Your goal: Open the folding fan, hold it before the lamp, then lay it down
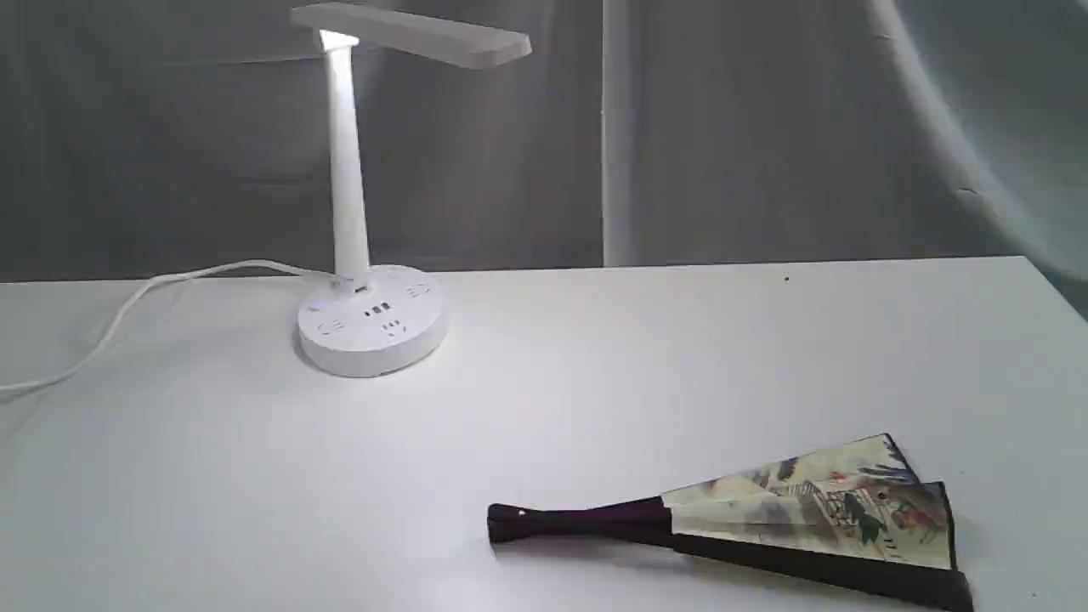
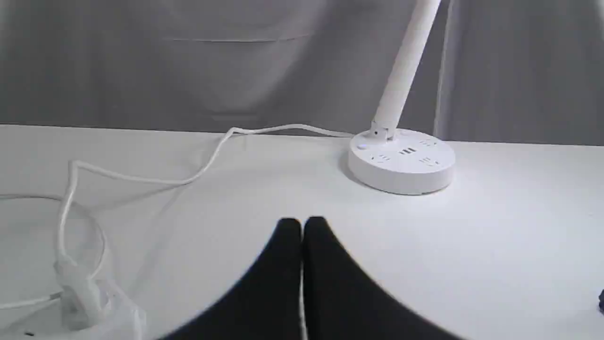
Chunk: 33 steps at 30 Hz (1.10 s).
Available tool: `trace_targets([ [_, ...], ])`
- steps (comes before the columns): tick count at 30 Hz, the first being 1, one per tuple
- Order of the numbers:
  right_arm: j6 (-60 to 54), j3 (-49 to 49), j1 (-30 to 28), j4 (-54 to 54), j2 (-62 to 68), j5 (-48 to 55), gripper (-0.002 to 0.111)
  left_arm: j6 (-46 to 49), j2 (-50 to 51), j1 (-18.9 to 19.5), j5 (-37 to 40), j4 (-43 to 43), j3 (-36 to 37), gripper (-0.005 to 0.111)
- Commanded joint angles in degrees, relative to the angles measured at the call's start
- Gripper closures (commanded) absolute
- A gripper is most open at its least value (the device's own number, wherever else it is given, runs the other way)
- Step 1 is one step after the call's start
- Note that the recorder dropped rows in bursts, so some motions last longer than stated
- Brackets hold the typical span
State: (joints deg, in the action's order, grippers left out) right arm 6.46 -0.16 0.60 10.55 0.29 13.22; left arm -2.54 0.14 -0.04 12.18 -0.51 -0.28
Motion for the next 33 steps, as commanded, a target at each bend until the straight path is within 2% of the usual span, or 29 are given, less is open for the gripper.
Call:
trace_targets([
  [1, 0.0, 0.2, 0.0, 0.5, -0.3, -0.3, 0.108, -0.3, -0.1, 0.1, -0.4, 0.0, 0.3, 0.107],
  [23, 0.0, 0.2, 0.0, 0.5, -0.3, -0.3, 0.108, -0.5, -0.1, 0.1, -1.3, -0.5, 0.3, 0.107],
  [29, 0.0, 0.2, 0.0, 0.5, -0.3, -1.7, 0.108, -1.8, -0.1, 0.1, -10.8, -1.8, 0.3, 0.107],
  [33, 0.0, 0.2, 0.0, 0.4, -0.3, -6.1, 0.108, -3.5, -0.1, 0.1, -16.0, -3.7, 0.3, 0.107],
])
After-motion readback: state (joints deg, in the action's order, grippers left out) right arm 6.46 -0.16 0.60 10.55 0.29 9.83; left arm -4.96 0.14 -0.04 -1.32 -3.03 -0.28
